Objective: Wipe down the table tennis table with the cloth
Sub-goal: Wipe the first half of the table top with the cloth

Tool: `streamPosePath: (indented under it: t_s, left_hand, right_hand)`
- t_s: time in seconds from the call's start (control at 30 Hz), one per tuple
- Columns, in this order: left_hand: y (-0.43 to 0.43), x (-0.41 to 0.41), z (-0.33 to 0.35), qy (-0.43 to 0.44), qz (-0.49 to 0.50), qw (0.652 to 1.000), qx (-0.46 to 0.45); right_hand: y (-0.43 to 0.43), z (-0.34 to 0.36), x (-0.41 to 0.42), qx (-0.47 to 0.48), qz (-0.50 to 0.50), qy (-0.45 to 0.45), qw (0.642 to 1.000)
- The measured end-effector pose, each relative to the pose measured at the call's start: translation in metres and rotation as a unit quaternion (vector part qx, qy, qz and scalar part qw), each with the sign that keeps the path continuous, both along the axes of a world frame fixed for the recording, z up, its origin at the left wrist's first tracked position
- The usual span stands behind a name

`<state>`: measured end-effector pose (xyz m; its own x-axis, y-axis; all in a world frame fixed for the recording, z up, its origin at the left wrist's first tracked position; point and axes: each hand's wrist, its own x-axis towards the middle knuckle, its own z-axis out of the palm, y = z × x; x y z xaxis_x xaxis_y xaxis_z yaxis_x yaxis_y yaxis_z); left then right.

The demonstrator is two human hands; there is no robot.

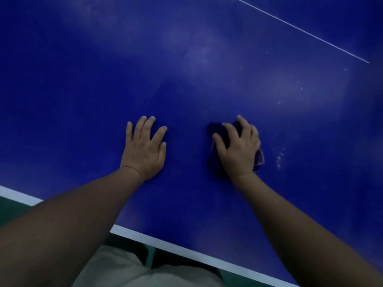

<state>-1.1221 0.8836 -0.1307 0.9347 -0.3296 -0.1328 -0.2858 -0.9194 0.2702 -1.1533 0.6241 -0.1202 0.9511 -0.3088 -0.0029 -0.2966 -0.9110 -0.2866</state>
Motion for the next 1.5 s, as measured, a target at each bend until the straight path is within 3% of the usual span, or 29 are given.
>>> streamPosePath:
  t_s: [0.1, 0.17, 0.3, 0.37, 0.47, 0.53, 0.63, 0.7, 0.83, 0.9, 1.0, 1.13, 1.2, 1.37, 1.43, 1.5]
  left_hand:
    - [0.001, 0.002, 0.004, 0.007, 0.007, 1.0, -0.015]
    - [0.003, 0.003, 0.006, 0.012, 0.004, 1.0, -0.026]
    - [0.011, 0.021, 0.013, 0.015, -0.007, 1.0, -0.027]
    - [0.016, 0.044, 0.015, 0.024, -0.027, 0.999, -0.023]
    - [0.019, 0.082, 0.014, 0.01, -0.079, 0.997, -0.001]
    - [0.017, 0.107, 0.012, 0.004, -0.093, 0.996, 0.002]
    - [0.003, 0.141, 0.01, 0.002, -0.101, 0.995, -0.005]
    - [-0.007, 0.159, 0.01, 0.011, -0.097, 0.995, -0.018]
    - [-0.012, 0.166, 0.004, 0.008, -0.067, 0.997, -0.048]
    - [-0.01, 0.166, 0.002, 0.009, -0.064, 0.997, -0.05]
    - [-0.01, 0.167, 0.002, 0.008, -0.075, 0.997, -0.024]
    - [-0.01, 0.168, -0.002, 0.005, -0.082, 0.997, -0.013]
    - [-0.008, 0.169, -0.003, 0.003, -0.085, 0.996, -0.013]
    - [-0.006, 0.169, 0.0, 0.008, -0.088, 0.995, -0.034]
    - [-0.005, 0.17, 0.003, 0.015, -0.086, 0.994, -0.058]
    - [-0.004, 0.172, 0.005, 0.029, -0.078, 0.993, -0.086]
  right_hand:
    - [0.036, -0.001, -0.054, -0.008, 0.038, -0.015, 0.999]
    - [0.076, -0.005, -0.072, 0.0, 0.117, -0.014, 0.993]
    - [0.099, -0.005, -0.012, 0.006, 0.247, -0.027, 0.969]
    - [0.078, -0.003, 0.036, -0.012, 0.208, -0.026, 0.978]
    - [0.032, 0.002, 0.085, -0.013, 0.024, 0.002, 1.0]
    - [0.02, 0.005, 0.08, -0.006, -0.041, 0.011, 0.999]
    - [0.059, 0.005, 0.038, -0.008, -0.03, 0.005, 1.0]
    - [0.101, 0.001, 0.024, -0.003, 0.049, 0.015, 0.999]
    - [0.102, -0.006, 0.08, 0.013, 0.177, -0.015, 0.984]
    - [0.073, -0.003, 0.124, -0.007, 0.147, -0.024, 0.989]
    - [0.019, 0.0, 0.168, -0.008, -0.001, -0.005, 1.0]
    - [0.01, 0.004, 0.131, 0.052, -0.145, -0.007, 0.988]
    - [0.049, 0.003, 0.102, 0.058, -0.136, -0.008, 0.989]
    - [0.089, 0.0, 0.129, 0.018, 0.113, -0.021, 0.993]
    - [0.055, 0.0, 0.164, -0.021, 0.09, -0.039, 0.995]
    - [0.012, 0.002, 0.187, -0.028, -0.031, -0.046, 0.998]
